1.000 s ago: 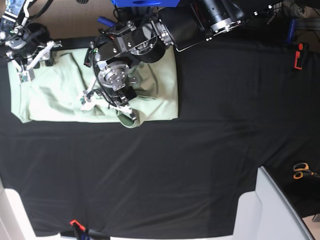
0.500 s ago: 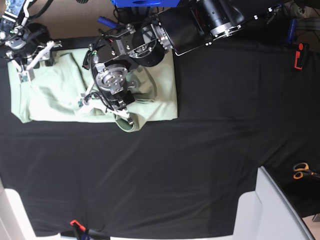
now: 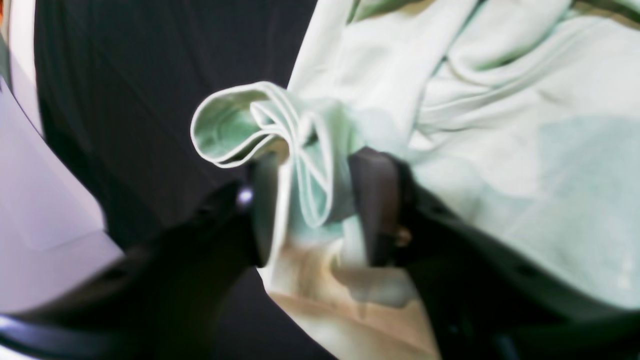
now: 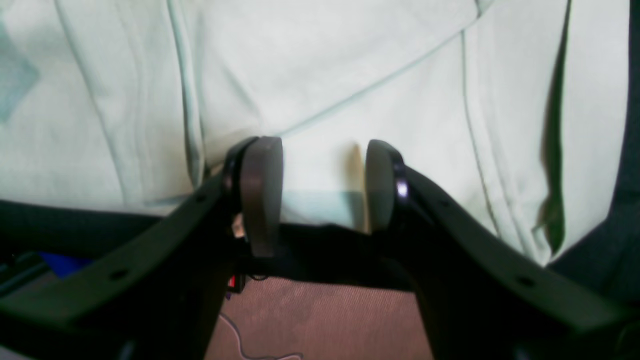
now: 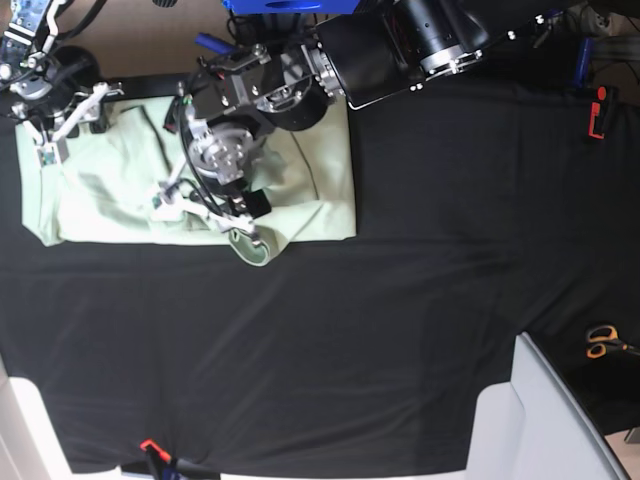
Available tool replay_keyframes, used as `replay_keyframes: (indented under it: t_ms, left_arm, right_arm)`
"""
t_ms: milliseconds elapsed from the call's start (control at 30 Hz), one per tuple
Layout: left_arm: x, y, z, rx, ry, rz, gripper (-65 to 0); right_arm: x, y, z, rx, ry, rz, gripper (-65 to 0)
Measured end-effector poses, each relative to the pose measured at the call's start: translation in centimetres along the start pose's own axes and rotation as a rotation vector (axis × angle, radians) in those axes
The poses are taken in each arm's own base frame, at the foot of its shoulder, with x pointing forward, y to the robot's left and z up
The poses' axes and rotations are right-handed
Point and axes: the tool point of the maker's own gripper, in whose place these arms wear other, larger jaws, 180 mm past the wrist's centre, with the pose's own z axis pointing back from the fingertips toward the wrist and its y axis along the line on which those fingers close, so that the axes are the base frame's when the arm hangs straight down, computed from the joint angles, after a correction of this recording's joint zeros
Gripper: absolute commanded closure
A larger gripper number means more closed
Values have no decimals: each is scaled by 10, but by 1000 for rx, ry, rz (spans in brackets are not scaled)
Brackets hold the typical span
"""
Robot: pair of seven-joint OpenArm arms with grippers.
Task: Fold the T-shirt properly
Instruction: 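Open the left gripper and move it back to the folded edge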
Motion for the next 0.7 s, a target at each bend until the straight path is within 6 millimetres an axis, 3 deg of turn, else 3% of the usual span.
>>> replay_keyframes:
  t_ms: [200,400,467,500,600,700]
  left_arm:
    - [29,-4,12,-14,-139,17,-339]
    - [31,0,14,-14,-146,30,-334]
    - [35,18,18,-12,-157,128,-312]
    - [36,33,21,-4,-161,207,-267]
    - [21,90,32,55,-175,486,0]
    - [-19,120,31,122,-123,607,0]
  right_arm:
    - [-11,4,-5,17,26,-18,-264]
    - [-9,4,-5,16,23,-17,-264]
    - [-10,4,-5,16,25,-17,-264]
    - [-9,4,-5,16,24,-17,-264]
    - [4,0,2,-4,-5,12,-264]
    - [22,-5,8,-25,-53,34,-263]
